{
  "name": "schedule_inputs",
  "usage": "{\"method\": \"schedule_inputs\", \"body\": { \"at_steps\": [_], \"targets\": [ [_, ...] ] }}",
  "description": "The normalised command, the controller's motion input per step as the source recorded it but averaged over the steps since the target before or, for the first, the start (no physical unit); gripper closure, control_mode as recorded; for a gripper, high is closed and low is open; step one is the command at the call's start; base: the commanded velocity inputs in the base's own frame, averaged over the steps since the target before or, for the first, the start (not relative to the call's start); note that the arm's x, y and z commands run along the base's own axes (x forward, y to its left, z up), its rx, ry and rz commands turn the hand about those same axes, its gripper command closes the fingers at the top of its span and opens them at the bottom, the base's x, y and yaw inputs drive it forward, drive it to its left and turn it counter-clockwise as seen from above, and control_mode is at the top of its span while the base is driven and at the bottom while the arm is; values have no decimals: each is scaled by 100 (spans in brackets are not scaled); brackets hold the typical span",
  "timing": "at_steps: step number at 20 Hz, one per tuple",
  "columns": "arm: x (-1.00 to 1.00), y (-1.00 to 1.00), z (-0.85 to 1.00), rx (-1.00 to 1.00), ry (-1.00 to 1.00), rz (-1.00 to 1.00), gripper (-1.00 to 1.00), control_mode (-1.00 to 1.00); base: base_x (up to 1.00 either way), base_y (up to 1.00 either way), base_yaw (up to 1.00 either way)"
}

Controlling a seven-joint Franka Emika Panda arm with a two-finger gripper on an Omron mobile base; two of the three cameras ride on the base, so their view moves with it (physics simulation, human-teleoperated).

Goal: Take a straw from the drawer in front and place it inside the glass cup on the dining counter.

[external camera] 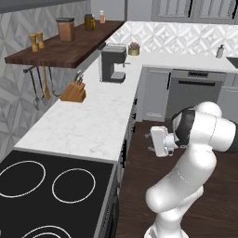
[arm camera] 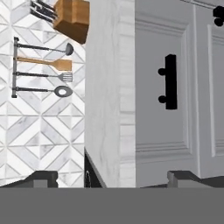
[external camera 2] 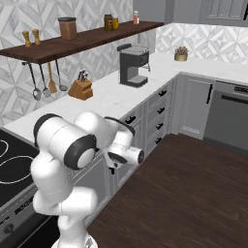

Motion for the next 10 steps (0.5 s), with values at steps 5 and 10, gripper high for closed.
{"method": "schedule_inputs", "body": {
  "at_steps": [5, 10],
  "targets": [
    [16, 38, -30, 0, 0, 2, -100, -100, 0, 0, 0],
    [0, 46, -35, 0, 0, 5, -100, -100, 0, 0, 0]
  ]
}}
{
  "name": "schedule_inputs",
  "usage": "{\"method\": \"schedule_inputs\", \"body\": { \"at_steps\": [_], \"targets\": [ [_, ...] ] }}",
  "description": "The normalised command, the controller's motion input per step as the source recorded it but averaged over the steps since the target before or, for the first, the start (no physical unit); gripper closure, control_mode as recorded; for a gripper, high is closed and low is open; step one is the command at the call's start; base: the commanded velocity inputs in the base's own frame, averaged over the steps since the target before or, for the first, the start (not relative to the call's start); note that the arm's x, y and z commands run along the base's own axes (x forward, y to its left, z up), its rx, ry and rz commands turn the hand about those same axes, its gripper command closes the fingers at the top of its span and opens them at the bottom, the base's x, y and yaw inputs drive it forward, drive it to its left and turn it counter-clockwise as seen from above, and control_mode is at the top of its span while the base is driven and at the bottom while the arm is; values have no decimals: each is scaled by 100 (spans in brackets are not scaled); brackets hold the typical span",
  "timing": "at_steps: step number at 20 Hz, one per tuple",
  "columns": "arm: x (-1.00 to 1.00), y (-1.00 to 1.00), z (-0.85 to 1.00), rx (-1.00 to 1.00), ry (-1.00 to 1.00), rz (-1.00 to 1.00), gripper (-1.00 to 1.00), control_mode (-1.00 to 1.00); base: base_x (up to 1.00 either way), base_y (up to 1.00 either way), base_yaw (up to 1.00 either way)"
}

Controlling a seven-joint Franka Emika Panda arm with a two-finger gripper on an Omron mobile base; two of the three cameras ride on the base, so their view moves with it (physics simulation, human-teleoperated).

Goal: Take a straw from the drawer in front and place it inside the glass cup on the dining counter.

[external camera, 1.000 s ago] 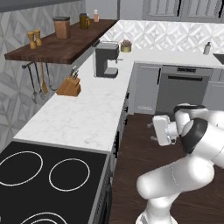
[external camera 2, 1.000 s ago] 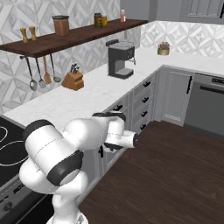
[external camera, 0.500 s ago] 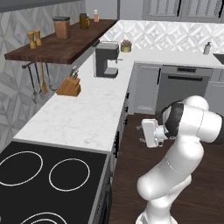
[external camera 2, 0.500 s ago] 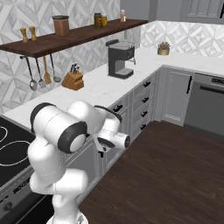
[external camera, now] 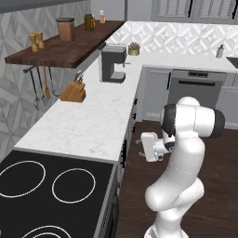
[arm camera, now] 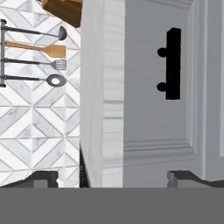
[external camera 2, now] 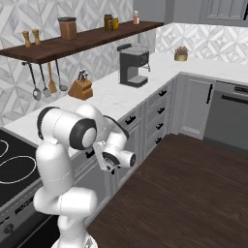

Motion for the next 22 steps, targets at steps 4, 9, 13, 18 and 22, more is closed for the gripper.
{"method": "schedule_inputs", "body": {
  "at_steps": [4, 9, 13, 18, 22],
  "targets": [
    [0, 30, -27, 1, 0, 5, -100, -100, 0, 0, 0],
    [9, 12, -24, 3, 0, 5, -100, -100, 0, 0, 0],
    [9, 13, -22, 2, -2, 3, -100, -100, 0, 0, 0],
    [21, 17, -14, 3, -4, 3, -100, -100, 0, 0, 0],
    [33, 11, -18, 2, -1, 0, -100, -100, 0, 0, 0]
  ]
}}
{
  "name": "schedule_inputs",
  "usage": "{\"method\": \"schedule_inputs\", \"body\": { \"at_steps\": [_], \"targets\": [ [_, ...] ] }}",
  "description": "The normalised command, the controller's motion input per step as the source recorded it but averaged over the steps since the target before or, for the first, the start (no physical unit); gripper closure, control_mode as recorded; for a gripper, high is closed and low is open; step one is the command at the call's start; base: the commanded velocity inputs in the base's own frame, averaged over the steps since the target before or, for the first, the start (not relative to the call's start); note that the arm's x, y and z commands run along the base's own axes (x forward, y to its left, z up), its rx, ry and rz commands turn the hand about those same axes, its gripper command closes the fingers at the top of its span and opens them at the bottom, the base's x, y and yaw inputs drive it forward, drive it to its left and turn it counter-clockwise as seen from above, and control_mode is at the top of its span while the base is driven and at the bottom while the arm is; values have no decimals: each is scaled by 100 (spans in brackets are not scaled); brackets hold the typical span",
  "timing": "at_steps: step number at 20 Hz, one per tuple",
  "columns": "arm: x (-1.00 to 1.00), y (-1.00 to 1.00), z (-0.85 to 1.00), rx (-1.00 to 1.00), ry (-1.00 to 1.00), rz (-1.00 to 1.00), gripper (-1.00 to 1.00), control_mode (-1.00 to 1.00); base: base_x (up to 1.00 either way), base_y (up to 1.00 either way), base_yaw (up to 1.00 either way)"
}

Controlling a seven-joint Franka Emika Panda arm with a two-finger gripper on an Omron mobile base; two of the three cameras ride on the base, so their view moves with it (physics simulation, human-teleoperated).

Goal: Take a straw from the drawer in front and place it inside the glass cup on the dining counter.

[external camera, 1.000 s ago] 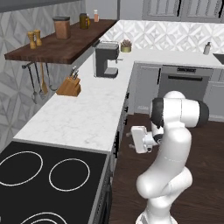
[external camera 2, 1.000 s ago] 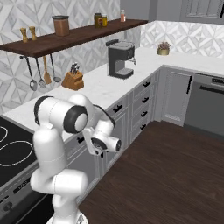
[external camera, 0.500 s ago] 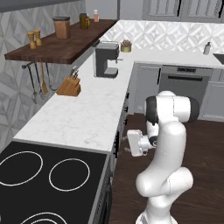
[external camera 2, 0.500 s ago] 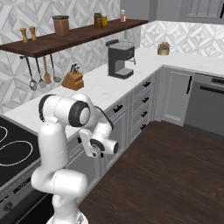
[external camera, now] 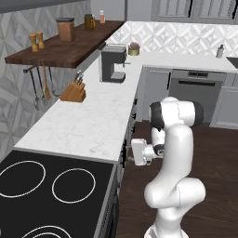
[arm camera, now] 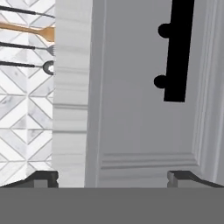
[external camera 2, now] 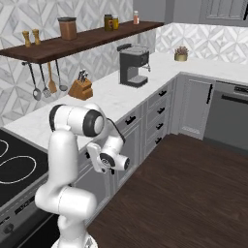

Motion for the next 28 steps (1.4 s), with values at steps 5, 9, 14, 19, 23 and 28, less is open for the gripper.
{"method": "schedule_inputs", "body": {
  "at_steps": [5, 9, 14, 19, 23, 28],
  "targets": [
    [32, 6, -21, 1, -1, 0, -100, -100, 0, 0, 0],
    [31, 6, -26, 1, 0, 0, -100, -100, 0, 0, 0],
    [35, 2, -28, 0, 0, 0, -100, -100, 0, 0, 0],
    [31, 0, -29, 0, 0, 0, -100, -100, 0, 0, 0],
    [14, 16, -12, 1, -4, 0, -100, -100, 0, 0, 0],
    [35, 21, -5, 2, -4, 0, -100, -100, 0, 0, 0]
  ]
}}
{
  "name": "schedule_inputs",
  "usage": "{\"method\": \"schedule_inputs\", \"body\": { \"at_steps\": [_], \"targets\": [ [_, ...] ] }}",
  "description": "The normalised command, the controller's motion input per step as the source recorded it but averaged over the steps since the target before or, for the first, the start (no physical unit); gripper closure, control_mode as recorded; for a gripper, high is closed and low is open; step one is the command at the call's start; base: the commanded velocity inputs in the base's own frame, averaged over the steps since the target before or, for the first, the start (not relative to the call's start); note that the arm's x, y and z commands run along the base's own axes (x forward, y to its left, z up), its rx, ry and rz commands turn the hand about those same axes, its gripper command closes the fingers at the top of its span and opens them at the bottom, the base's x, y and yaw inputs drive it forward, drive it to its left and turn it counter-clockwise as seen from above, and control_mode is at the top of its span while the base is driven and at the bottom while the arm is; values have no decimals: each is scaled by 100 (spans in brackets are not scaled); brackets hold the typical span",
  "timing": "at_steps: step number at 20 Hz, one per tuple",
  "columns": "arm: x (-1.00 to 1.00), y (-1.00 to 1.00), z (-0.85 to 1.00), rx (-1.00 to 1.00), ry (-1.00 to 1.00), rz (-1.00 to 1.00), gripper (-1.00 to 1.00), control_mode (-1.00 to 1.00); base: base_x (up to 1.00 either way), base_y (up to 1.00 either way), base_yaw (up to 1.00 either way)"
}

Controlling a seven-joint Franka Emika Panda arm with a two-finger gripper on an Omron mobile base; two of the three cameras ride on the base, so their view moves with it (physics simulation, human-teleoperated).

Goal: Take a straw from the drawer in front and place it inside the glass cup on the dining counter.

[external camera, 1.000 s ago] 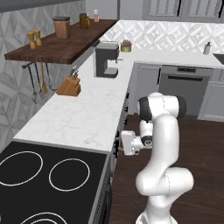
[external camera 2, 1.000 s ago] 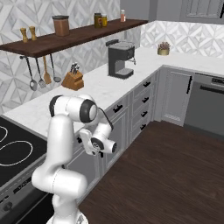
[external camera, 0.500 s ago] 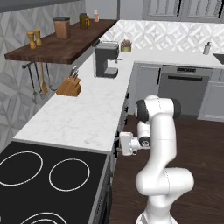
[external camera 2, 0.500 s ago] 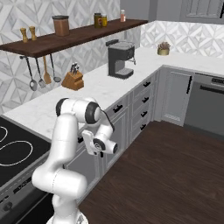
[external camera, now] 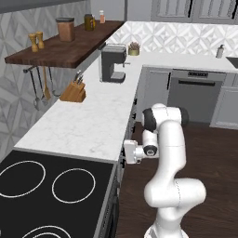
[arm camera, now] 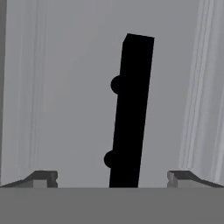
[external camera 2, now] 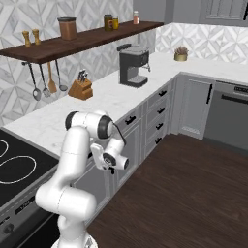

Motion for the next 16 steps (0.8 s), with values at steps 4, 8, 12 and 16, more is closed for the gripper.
{"method": "schedule_inputs", "body": {
  "at_steps": [4, 8, 12, 16],
  "targets": [
    [46, 22, -9, 1, -1, 0, -100, -100, 0, 0, 0],
    [34, 13, -19, 0, 0, 0, -100, -100, 0, 0, 0],
    [7, 18, -21, 0, 0, 0, 100, -100, 0, 0, 0],
    [-1, 1, -12, 0, -2, 0, 100, -100, 0, 0, 0]
  ]
}}
